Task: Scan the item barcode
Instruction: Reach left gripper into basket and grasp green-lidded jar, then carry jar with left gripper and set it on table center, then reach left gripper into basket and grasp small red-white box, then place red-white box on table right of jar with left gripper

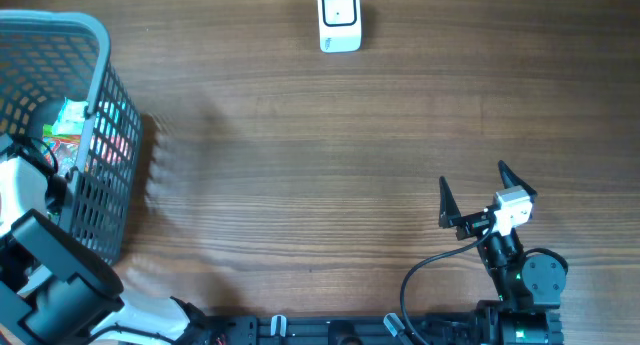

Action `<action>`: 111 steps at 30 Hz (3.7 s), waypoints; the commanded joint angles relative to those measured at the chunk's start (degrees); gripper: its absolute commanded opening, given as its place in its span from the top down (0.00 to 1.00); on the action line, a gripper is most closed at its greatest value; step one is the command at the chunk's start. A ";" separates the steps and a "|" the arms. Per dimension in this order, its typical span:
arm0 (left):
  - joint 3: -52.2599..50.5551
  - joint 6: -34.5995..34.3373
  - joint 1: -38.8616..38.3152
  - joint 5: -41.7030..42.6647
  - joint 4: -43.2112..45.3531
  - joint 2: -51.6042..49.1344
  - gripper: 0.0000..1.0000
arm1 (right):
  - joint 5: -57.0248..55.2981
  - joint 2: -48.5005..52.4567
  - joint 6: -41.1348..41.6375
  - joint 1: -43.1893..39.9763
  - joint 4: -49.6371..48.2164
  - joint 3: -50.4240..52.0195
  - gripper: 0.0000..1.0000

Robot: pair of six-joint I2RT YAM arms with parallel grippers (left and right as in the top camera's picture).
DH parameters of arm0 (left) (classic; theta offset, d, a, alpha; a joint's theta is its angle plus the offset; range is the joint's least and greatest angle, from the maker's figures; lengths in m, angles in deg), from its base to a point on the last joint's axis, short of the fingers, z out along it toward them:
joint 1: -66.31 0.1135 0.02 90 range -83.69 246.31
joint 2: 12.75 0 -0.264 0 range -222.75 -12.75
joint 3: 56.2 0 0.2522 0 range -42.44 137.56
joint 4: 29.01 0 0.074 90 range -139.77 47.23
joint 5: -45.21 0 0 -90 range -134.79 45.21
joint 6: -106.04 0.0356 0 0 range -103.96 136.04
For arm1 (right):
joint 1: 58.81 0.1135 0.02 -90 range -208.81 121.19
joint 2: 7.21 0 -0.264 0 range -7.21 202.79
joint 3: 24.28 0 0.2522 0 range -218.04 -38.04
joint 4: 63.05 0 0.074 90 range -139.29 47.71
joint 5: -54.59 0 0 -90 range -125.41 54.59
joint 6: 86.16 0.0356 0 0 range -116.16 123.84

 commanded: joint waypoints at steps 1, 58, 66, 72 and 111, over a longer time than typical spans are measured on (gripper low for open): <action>5.46 1.64 -0.76 1.14 -5.46 -0.46 0.38 | -0.55 -0.26 0.83 0.39 -0.07 0.07 0.00; 24.17 41.29 -78.44 -6.62 -12.92 6.19 0.00 | -0.55 -0.26 0.81 0.39 -0.07 0.07 0.00; 42.07 -3.41 -57.81 -23.50 -17.94 18.23 0.00 | -0.55 -0.26 0.83 0.39 -0.07 0.07 0.00; 42.05 -7.52 -21.29 -19.43 -18.64 22.99 0.00 | -0.52 -0.26 0.85 0.39 -0.07 0.07 0.00; 22.93 -2.95 -3.39 12.52 2.05 12.70 0.96 | -0.55 -0.26 0.83 0.39 -0.07 0.07 0.00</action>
